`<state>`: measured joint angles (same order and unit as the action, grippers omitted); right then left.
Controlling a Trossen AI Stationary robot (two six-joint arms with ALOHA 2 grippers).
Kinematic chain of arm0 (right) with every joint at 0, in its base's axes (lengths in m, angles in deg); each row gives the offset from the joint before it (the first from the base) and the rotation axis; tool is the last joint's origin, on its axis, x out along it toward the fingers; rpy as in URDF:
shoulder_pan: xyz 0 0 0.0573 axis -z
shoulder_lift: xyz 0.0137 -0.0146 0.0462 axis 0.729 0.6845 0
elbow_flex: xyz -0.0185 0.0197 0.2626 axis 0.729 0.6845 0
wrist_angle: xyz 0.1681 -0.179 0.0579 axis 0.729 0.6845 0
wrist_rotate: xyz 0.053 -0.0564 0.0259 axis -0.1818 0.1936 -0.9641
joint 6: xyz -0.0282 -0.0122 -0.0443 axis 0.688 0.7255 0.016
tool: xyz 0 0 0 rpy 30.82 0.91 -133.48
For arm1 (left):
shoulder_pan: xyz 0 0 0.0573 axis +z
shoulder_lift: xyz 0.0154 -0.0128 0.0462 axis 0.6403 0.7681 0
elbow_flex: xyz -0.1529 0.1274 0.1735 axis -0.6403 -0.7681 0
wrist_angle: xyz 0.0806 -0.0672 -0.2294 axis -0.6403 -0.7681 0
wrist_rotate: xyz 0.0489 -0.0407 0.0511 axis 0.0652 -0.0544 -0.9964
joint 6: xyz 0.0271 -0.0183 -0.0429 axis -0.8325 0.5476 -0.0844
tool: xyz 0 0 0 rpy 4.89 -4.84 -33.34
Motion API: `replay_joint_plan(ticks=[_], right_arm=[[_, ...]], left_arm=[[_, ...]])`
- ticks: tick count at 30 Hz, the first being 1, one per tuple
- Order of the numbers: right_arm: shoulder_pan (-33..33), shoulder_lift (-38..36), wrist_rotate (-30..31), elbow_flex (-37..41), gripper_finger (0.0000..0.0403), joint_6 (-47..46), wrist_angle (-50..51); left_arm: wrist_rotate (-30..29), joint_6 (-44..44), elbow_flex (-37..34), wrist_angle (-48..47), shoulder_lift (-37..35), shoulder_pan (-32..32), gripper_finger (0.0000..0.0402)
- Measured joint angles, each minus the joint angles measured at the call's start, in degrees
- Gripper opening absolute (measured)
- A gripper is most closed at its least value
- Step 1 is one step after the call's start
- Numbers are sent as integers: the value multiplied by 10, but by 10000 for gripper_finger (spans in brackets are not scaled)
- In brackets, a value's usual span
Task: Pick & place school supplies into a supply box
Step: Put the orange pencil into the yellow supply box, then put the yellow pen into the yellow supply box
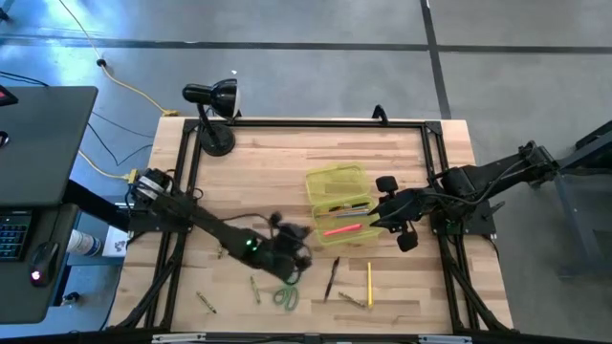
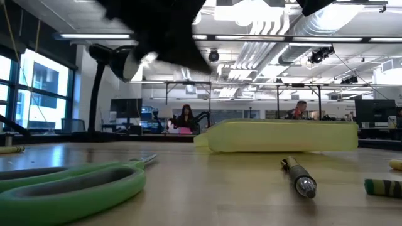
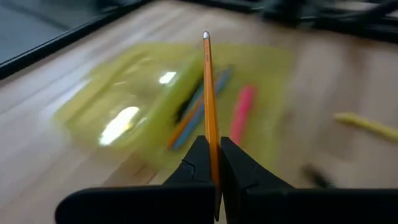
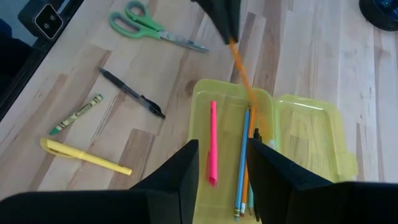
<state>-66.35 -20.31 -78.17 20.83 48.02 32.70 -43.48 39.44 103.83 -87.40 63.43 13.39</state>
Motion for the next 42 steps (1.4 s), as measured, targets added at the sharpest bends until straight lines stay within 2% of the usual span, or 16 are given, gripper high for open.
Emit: replay_joint_plan(ticks=[4,6,12,17,25,28,34,42], right_arm=[[0,0,0,0,113,-2,5],[0,0,0,0,113,-13,18],[0,0,1,0,113,-70,78],[0,0,1,0,113,-90,88],[0,0,2,0,113,-84,77],[0,0,2,0,113,-83,76],[0,0,2,0,113,-86,74],[0,0,2,0,113,-93,74]], left_arm=[[133,-95,67,-19,0,46,30],[172,-111,84,-33,0,71,30],[230,-99,84,-71,4,127,30],[270,-83,83,-55,46,130,30],[247,-67,85,-1,82,130,33],[234,-65,84,-8,86,134,63],[256,-52,84,-5,98,138,107],[279,-53,85,-20,92,137,120]])
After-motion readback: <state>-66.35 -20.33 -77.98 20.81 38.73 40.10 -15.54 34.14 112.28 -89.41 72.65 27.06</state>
